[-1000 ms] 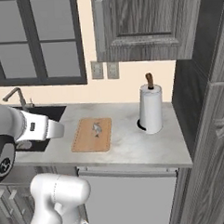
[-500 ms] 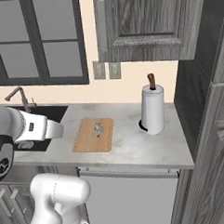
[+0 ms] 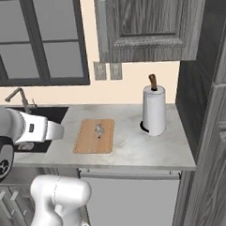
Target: Retrieve a lemon from the fridge and place it on the cutting board with the fish.
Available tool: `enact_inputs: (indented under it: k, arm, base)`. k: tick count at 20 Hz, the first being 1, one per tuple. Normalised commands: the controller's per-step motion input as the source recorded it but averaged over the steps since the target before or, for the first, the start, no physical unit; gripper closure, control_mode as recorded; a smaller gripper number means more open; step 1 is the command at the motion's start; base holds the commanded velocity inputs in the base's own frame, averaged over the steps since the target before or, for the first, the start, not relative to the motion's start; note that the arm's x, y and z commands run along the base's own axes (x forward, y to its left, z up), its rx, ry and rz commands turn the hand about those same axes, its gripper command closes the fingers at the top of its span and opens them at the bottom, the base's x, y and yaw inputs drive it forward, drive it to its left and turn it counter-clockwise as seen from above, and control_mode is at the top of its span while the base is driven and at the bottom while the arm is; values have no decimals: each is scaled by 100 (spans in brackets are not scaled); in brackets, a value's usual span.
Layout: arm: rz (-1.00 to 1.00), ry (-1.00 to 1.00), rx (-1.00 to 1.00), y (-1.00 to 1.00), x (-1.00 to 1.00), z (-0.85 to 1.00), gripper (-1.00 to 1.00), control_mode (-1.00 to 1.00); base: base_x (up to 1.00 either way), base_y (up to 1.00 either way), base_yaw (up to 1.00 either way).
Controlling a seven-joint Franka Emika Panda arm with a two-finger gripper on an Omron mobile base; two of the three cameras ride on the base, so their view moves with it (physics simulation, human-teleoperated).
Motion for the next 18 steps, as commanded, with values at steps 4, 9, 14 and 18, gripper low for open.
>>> enact_inputs:
  k: [4, 9, 14, 18]
  arm:
    - [-4, 0, 0, 19, 1, -5, 100, -100]
    - [-18, 6, 0, 35, 52, -2, 100, -100]
    - [-30, 31, 2, 32, 59, -19, 100, -100]
    - [-13, 30, 12, 2, 31, -48, 100, -100]
  base:
    - [0, 0, 0]
    - [0, 0, 0]
    - [0, 0, 0]
    - [0, 0, 0]
